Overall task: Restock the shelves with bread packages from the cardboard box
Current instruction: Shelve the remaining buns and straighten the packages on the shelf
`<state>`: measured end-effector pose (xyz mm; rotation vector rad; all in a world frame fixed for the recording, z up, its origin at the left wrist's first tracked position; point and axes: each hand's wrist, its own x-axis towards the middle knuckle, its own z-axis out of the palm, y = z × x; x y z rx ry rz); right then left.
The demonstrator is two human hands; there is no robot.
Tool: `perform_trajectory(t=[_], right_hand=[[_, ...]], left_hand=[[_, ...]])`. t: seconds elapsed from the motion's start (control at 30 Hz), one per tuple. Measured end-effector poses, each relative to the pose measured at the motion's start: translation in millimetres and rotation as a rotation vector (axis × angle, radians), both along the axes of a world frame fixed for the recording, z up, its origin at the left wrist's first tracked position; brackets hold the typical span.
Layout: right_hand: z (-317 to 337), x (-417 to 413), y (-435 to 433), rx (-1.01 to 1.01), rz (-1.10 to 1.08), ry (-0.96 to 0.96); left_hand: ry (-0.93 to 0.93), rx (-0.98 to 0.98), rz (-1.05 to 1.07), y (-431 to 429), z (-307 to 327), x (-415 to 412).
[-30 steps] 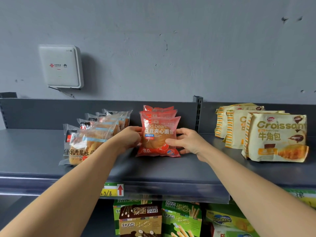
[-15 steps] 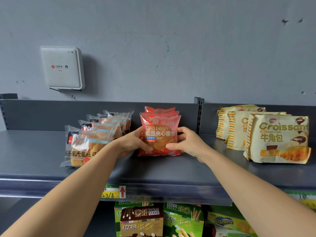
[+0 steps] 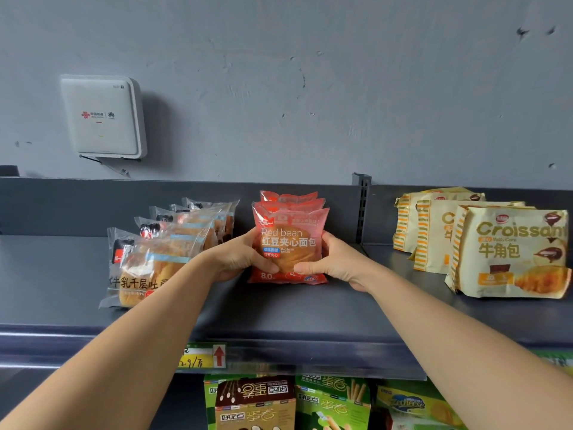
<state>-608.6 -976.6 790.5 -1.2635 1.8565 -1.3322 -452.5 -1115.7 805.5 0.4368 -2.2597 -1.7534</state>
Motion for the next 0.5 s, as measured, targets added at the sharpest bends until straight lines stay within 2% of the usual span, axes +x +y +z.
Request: perform_trajectory(t=[0.17,0.3,0.4,0.5], right_hand=[[3,-1,2,0.022,-0.016,0.033],[9,-1,11,0.020,-0.064,0.075],[17,6,21,-0.045,-0.191,0.148],[27,11,35,-0.124,-0.334,0.264]], left_hand=[[0.060,0.044,0.017,1,5,2],[0.256,0.155,0.243,10,19,0],[0.335,0.005,0.418,17,31,-6],[0.401,-0.168,0.499,25,38,-12]])
